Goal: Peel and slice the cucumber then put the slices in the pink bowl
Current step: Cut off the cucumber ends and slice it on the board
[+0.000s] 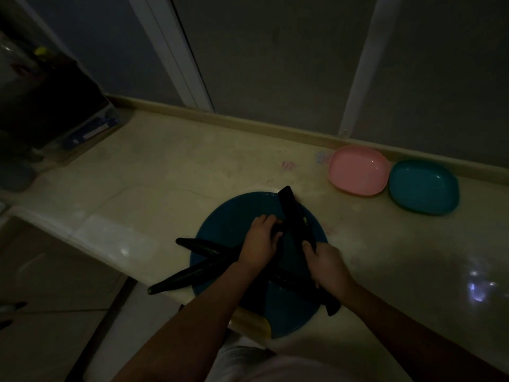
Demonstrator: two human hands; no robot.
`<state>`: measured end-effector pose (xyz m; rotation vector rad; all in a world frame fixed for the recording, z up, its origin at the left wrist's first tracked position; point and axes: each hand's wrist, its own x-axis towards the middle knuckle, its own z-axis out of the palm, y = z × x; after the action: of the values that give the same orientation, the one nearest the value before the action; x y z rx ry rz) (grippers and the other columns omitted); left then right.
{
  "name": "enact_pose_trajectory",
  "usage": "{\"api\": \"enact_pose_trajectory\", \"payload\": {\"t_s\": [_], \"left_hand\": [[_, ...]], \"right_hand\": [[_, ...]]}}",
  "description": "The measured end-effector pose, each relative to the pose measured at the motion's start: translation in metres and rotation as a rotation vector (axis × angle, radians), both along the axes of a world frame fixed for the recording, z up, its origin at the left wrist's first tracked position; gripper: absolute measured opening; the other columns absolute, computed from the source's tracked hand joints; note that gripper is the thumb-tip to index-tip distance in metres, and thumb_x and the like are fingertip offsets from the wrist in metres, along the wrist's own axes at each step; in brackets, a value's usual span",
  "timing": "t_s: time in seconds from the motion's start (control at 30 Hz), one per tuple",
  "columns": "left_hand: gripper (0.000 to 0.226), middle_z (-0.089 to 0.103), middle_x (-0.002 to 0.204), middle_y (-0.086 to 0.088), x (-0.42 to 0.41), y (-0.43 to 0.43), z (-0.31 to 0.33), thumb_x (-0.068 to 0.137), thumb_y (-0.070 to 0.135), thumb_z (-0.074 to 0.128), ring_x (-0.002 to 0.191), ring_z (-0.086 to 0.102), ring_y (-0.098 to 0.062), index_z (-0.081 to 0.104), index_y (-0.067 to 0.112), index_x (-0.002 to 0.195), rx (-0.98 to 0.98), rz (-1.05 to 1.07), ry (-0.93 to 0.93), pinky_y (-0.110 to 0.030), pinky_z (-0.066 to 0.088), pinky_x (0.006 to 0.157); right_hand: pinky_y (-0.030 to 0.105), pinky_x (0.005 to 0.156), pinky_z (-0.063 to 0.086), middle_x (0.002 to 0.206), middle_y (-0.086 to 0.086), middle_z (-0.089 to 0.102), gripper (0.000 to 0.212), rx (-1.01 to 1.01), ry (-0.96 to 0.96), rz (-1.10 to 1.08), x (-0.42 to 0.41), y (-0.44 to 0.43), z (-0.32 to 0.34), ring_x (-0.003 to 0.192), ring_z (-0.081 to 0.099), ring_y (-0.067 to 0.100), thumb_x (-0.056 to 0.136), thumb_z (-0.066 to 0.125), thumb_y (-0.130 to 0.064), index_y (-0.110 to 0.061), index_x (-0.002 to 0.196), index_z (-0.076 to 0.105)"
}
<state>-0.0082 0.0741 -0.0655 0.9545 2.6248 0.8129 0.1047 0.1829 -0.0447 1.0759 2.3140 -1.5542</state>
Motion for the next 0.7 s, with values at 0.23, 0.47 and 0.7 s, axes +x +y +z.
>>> {"api": "enact_pose_trajectory", "payload": {"t_s": [0.23,0.47,0.7], "left_hand": [[0.02,0.056,0.105,-0.012,0.0,0.0,0.001,0.089,0.01,0.057,0.1,0.047,-0.023,0.058,0.007,0.109,-0.005,-0.01,-0.004,-0.022,0.033,0.076],[0.02,0.057,0.103,-0.012,-0.001,0.0,-0.001,0.089,0.01,0.058,0.098,0.048,-0.022,0.058,0.007,0.109,0.002,-0.006,-0.012,-0.021,0.032,0.075],[0.02,0.057,0.103,-0.012,-0.001,0.0,0.0,0.087,0.009,0.06,0.098,0.049,-0.023,0.059,0.006,0.107,0.01,0.005,-0.019,-0.019,0.031,0.074]], "right_hand": [[0.023,0.037,0.036,0.058,0.009,0.048,0.044,-0.012,-0.035,0.014,0.0,-0.003,0.004,0.04,0.045,0.017,0.1,0.037,-0.033,-0.01,0.063,0.043],[0.026,0.04,0.038,0.053,0.007,0.047,0.046,0.034,-0.024,0.05,-0.005,-0.006,0.003,0.04,0.044,0.017,0.1,0.035,-0.031,-0.011,0.06,0.042],[0.036,0.048,0.048,0.054,0.006,0.049,0.046,0.103,-0.05,0.097,-0.017,-0.008,-0.004,0.045,0.048,0.02,0.1,0.035,-0.031,-0.01,0.06,0.045]]}}
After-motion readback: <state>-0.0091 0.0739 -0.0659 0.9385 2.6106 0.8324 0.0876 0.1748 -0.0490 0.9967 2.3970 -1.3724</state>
